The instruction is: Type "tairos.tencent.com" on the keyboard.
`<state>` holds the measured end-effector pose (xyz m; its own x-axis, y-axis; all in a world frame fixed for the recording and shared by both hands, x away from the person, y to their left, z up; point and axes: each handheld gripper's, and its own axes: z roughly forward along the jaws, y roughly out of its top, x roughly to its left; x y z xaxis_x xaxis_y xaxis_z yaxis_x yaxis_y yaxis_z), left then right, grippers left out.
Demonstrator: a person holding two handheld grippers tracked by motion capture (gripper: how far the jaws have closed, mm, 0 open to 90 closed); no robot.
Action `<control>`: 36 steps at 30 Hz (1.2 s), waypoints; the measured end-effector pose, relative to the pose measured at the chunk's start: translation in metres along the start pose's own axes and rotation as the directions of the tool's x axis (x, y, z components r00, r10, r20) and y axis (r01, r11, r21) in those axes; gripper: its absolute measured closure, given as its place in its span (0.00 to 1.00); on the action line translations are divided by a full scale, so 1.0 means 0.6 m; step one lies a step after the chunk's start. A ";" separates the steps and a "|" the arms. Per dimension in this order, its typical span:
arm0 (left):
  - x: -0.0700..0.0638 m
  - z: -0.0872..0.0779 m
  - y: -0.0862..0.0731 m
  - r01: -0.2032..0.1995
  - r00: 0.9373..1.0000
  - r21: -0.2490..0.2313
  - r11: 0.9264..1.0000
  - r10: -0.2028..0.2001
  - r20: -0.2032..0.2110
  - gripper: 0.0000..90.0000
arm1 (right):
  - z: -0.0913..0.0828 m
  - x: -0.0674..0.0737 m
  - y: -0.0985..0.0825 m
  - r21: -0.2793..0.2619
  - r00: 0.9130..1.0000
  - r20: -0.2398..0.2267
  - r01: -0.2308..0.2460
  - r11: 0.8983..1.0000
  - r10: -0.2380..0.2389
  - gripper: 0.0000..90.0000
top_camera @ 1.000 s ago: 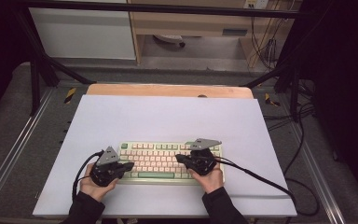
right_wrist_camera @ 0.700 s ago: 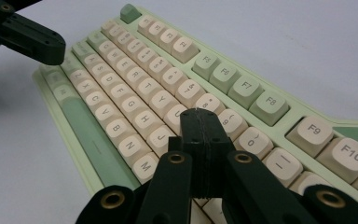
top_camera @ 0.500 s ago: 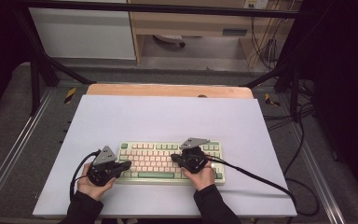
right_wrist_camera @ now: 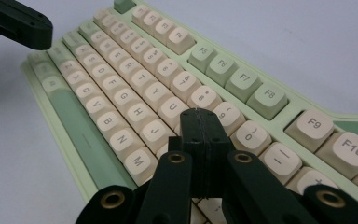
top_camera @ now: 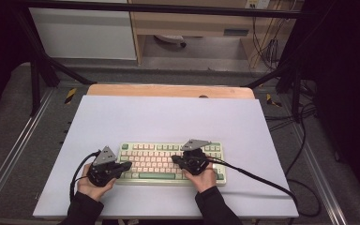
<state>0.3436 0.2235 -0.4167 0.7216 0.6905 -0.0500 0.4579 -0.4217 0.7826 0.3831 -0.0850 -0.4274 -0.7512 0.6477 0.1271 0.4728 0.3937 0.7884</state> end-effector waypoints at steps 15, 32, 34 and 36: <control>0.003 0.001 0.003 0.006 1.000 -0.003 1.000 -0.006 -0.002 1.00 | -0.014 0.029 0.001 -0.019 0.997 -0.069 0.028 0.999 -0.029 1.00; 0.005 0.000 0.002 0.008 1.000 -0.002 1.000 -0.008 -0.004 1.00 | 0.010 0.037 -0.017 0.023 0.996 -0.087 0.029 0.999 -0.027 1.00; 0.005 -0.001 0.002 0.006 1.000 -0.002 1.000 -0.006 -0.005 1.00 | 0.012 0.038 -0.020 0.031 0.996 -0.082 0.034 0.999 -0.032 1.00; 0.004 -0.001 0.002 0.006 1.000 -0.004 1.000 -0.006 -0.004 1.00 | 0.011 0.039 -0.019 0.030 0.996 -0.080 0.035 0.999 -0.032 1.00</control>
<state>0.3456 0.2253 -0.4155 0.7163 0.6958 -0.0524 0.4602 -0.4146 0.7850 0.3632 -0.0703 -0.4374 -0.8006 0.5802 0.1498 0.4602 0.4352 0.7739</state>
